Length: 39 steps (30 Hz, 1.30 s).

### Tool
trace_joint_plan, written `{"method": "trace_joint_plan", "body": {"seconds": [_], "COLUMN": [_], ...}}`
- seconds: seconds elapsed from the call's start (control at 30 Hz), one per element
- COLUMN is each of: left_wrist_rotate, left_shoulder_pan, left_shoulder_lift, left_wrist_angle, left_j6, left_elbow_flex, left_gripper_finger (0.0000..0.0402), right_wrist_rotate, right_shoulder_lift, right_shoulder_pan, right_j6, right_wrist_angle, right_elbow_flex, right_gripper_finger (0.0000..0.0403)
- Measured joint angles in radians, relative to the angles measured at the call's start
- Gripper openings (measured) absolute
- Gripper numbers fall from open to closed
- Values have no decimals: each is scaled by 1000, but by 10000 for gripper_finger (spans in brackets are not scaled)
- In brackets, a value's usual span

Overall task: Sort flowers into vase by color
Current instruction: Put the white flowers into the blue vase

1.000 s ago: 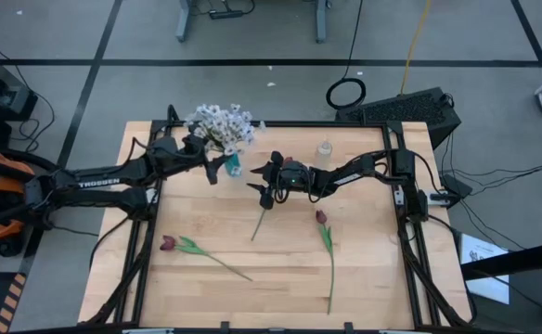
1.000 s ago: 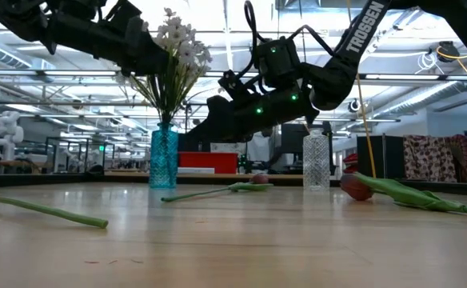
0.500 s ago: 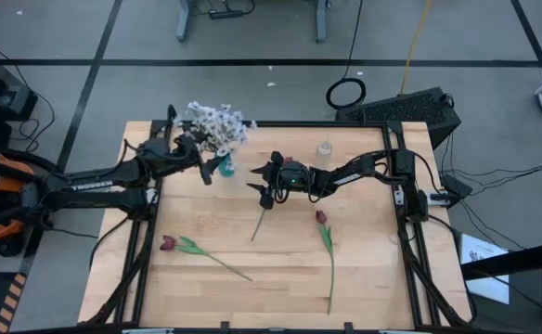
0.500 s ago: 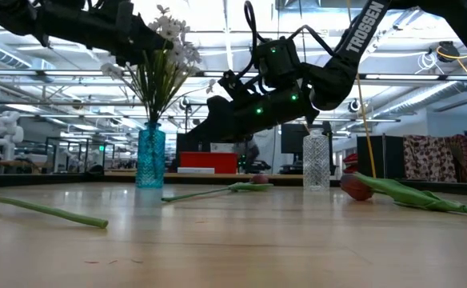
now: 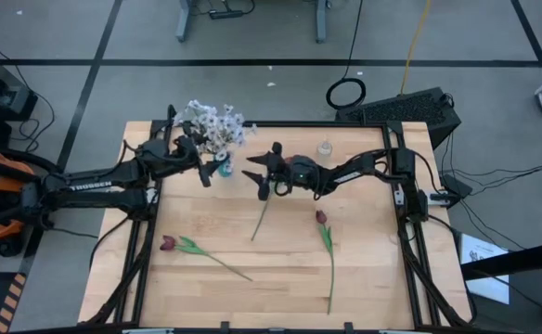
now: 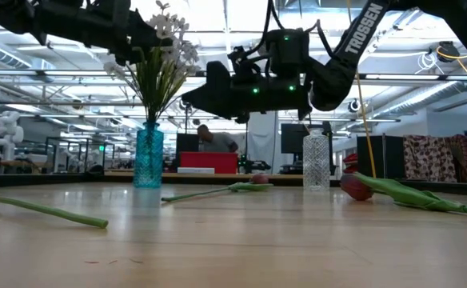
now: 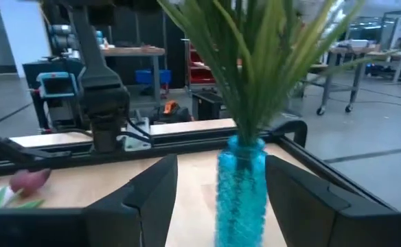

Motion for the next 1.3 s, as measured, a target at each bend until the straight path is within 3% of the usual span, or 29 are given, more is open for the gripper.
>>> {"method": "trace_joint_plan", "body": {"seconds": [0.43,0.7,0.87,1.3], "left_wrist_rotate": [-55,-127,-131,-114], "left_shoulder_pan": [-85,-121,-131,-130], "left_shoulder_lift": [1,1,1,1], "left_wrist_angle": [-66,-54,-49,-48], "left_j6": [50,111,144,152], "left_elbow_flex": [0,0,0,0], "left_gripper_finger": [322,322,322,321], "right_wrist_rotate": [4,-1,-25,-103], "right_shoulder_lift": [0,0,0,2], "right_shoulder_pan": [-21,-28,-14,0], "right_j6": [23,-35,-46,-38], "right_wrist_angle": [23,-60,-148,-164], "right_elbow_flex": [4,162,231,231], "right_gripper_finger": [210,210,210,197]}}
